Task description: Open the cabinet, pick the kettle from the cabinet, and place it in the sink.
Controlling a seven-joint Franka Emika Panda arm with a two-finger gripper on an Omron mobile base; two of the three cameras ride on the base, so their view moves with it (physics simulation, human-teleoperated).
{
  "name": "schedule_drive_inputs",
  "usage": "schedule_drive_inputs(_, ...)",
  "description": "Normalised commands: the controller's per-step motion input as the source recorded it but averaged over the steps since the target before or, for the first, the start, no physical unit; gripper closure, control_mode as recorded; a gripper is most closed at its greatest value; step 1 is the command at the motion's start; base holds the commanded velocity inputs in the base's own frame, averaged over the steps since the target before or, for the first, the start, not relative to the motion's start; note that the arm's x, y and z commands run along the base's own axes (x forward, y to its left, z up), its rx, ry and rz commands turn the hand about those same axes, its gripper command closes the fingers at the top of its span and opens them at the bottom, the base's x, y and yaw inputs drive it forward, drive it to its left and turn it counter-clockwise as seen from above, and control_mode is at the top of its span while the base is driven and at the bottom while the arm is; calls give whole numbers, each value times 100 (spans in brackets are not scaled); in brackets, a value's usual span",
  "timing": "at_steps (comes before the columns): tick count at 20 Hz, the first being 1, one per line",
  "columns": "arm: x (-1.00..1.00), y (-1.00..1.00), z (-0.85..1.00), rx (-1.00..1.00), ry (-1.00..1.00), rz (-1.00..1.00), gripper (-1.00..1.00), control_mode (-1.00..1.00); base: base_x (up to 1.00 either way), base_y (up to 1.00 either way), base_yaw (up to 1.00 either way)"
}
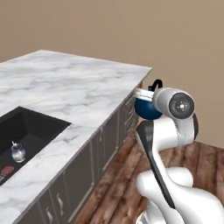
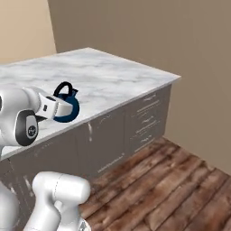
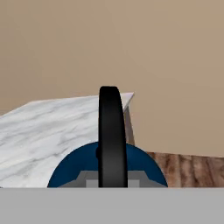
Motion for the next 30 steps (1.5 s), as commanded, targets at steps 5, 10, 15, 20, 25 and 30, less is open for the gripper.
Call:
schedule_drive_inputs(5,0,0,0,0,0,0,100,100,25,-7,66)
schedule_drive_inputs(10,0,0,0,0,0,0,100,100,24,-7,66)
schedule_drive_inputs(15,0,0,0,0,0,0,100,100,27,-4,60)
schedule_drive_inputs(20,0,0,0,0,0,0,100,100,22,-16,53)
schedule_drive_inputs(25,0,0,0,0,0,0,100,100,24,-45,15)
schedule_drive_inputs(30,0,0,0,0,0,0,100,100,29,-53,2)
